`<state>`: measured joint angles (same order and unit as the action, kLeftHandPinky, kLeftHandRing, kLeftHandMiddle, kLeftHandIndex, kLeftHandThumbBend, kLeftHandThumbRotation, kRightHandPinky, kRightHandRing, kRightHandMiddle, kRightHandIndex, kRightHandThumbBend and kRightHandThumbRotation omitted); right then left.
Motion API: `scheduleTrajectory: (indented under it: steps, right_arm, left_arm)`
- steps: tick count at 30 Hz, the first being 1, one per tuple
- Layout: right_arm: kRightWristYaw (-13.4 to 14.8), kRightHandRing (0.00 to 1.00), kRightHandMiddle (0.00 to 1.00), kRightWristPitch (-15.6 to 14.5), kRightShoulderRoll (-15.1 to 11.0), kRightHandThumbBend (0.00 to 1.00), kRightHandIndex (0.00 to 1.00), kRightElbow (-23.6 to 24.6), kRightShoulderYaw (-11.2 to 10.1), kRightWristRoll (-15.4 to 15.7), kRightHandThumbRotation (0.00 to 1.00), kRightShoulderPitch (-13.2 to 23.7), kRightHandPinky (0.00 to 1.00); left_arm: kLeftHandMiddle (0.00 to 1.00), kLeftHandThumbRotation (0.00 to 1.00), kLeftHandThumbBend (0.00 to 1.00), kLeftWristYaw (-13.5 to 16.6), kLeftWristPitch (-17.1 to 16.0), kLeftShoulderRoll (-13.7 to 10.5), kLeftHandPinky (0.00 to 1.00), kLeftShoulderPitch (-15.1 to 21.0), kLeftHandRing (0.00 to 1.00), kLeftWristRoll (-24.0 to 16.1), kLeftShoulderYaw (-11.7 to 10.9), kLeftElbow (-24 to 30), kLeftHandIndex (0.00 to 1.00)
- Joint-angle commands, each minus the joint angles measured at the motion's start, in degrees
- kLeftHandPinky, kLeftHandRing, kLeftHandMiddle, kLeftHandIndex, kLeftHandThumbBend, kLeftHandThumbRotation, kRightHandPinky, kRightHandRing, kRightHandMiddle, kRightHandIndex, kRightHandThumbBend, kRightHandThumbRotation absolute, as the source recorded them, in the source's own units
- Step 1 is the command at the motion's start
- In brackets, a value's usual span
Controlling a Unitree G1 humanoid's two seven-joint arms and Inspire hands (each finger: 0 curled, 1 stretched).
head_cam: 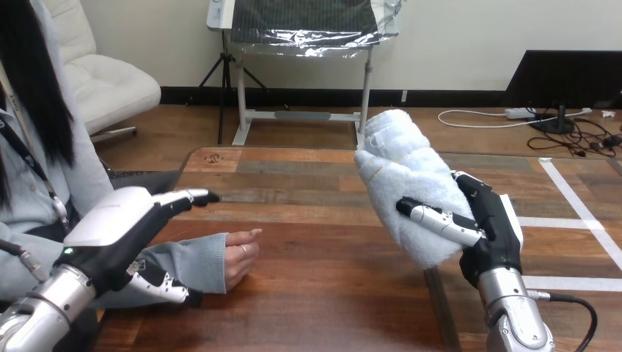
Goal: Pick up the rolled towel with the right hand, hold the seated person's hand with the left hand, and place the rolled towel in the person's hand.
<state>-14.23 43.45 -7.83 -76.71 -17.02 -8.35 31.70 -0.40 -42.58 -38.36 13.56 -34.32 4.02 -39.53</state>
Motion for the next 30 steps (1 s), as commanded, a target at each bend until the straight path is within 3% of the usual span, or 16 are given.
scheduleTrajectory:
  steps: [1, 15, 30]
  right_arm:
    - [-1.59, 0.32, 0.43, 3.23, 0.57, 0.87, 0.44, 4.3, -1.66, -2.06, 0.0, 2.63, 0.27]
    - [-3.78, 0.32, 0.43, 4.42, 1.05, 0.88, 0.44, 5.05, -2.57, -3.48, 0.0, 2.23, 0.27]
    - [-6.36, 0.31, 0.43, 6.58, 1.64, 0.87, 0.44, 6.5, -3.0, -4.63, 0.0, 1.11, 0.27]
  left_arm:
    - [0.84, 0.07, 1.0, 0.25, 0.34, -1.89, 0.76, 6.35, 0.82, -0.46, 1.75, -3.48, 0.84]
    - [0.84, 0.11, 1.0, 1.49, 1.58, -1.8, 0.78, 10.38, 0.82, -2.61, 5.9, -10.46, 0.84]
    - [0.81, 0.16, 1.0, 6.51, 0.15, -1.47, 0.76, 13.87, 0.8, -5.51, 10.28, -18.01, 0.81]
